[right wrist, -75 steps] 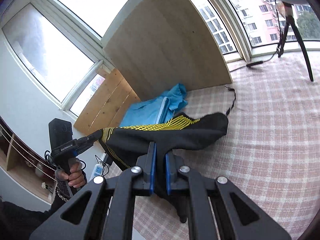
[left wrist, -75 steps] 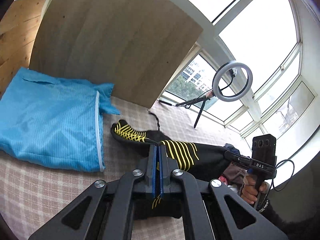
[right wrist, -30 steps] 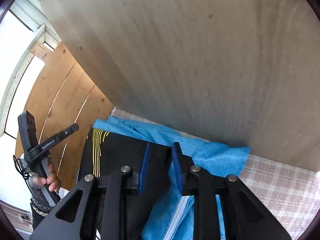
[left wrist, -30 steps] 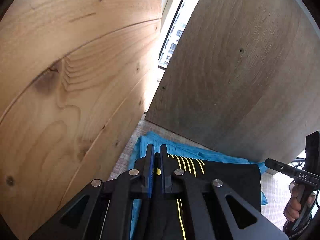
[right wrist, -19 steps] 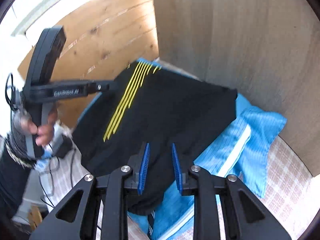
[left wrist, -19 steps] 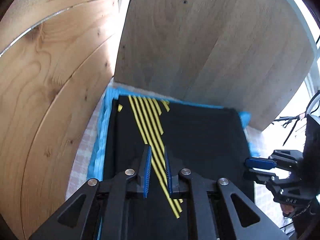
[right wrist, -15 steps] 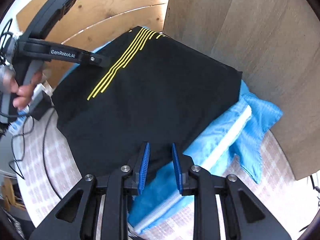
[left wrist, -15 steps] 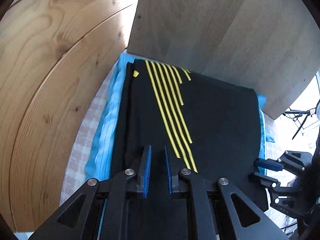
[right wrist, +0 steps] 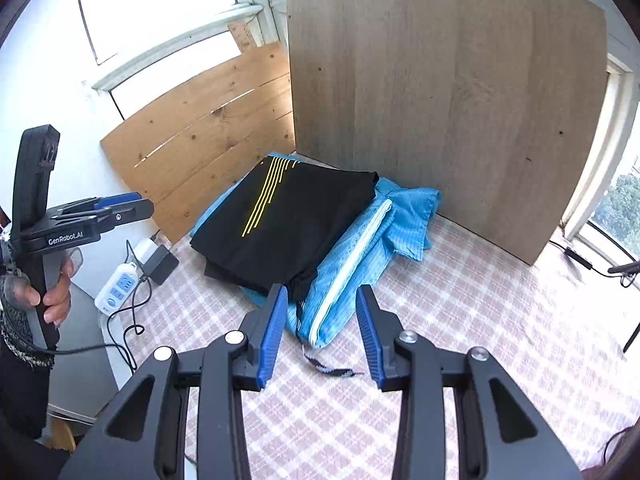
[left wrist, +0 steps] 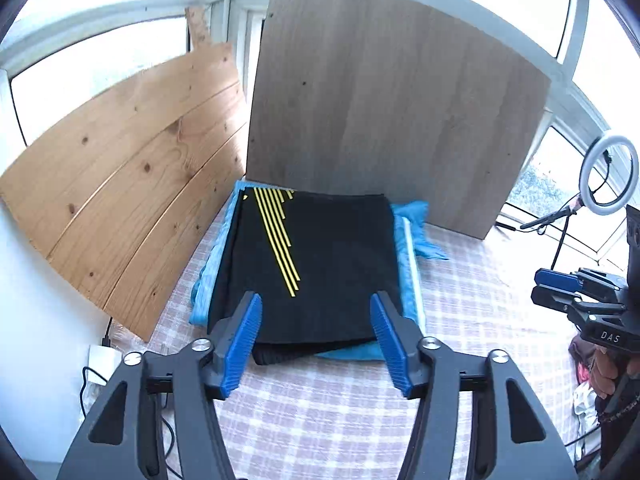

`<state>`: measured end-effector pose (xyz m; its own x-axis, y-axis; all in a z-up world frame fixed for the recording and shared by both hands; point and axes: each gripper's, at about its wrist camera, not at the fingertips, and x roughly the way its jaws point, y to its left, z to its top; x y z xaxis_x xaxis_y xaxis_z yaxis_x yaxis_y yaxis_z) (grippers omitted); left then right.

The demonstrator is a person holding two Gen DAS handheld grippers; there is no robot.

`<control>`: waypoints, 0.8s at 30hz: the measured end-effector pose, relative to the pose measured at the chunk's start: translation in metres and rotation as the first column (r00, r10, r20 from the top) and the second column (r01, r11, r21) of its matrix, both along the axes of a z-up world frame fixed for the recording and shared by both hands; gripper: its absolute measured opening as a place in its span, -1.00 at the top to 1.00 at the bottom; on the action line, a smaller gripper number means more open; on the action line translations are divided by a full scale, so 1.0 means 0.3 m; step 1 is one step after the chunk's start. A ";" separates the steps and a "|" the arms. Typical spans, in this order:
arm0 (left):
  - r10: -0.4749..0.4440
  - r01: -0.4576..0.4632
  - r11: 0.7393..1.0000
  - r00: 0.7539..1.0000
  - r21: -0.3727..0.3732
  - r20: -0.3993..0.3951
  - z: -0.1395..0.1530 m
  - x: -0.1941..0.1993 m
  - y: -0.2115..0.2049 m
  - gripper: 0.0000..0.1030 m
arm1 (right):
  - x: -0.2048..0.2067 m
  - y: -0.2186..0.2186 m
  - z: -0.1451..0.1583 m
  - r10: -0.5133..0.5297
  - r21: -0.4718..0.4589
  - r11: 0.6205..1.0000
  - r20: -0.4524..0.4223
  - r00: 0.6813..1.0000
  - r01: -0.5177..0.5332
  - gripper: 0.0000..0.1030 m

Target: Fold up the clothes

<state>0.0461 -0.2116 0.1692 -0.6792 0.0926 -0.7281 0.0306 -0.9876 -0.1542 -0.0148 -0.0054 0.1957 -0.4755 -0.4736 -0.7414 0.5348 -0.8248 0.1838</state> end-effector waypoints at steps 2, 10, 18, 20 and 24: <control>0.015 -0.015 1.000 0.999 -0.005 -0.042 0.047 0.088 0.058 -0.56 | 0.071 0.057 0.031 -0.024 -0.028 0.999 -0.010 1.000 0.024 0.22; 0.134 -0.135 0.991 0.988 -0.014 -0.080 0.093 0.369 0.216 -0.98 | 0.299 0.290 0.045 -0.161 -0.071 0.985 -0.029 0.986 0.159 0.19; 0.285 -0.291 0.955 0.954 -0.052 -0.091 0.104 0.550 0.317 -0.98 | 0.485 0.466 0.045 -0.213 -0.026 0.977 -0.088 0.973 0.211 0.18; 0.297 -0.301 0.953 0.951 -0.024 -0.088 0.102 0.591 0.339 -0.98 | 0.517 0.491 0.043 -0.203 -0.016 0.979 -0.106 0.973 0.202 0.15; 0.326 -0.328 0.945 0.942 -0.012 -0.083 0.088 0.656 0.383 -0.97 | 0.564 0.529 0.027 -0.191 -0.013 0.982 -0.122 0.974 0.191 0.08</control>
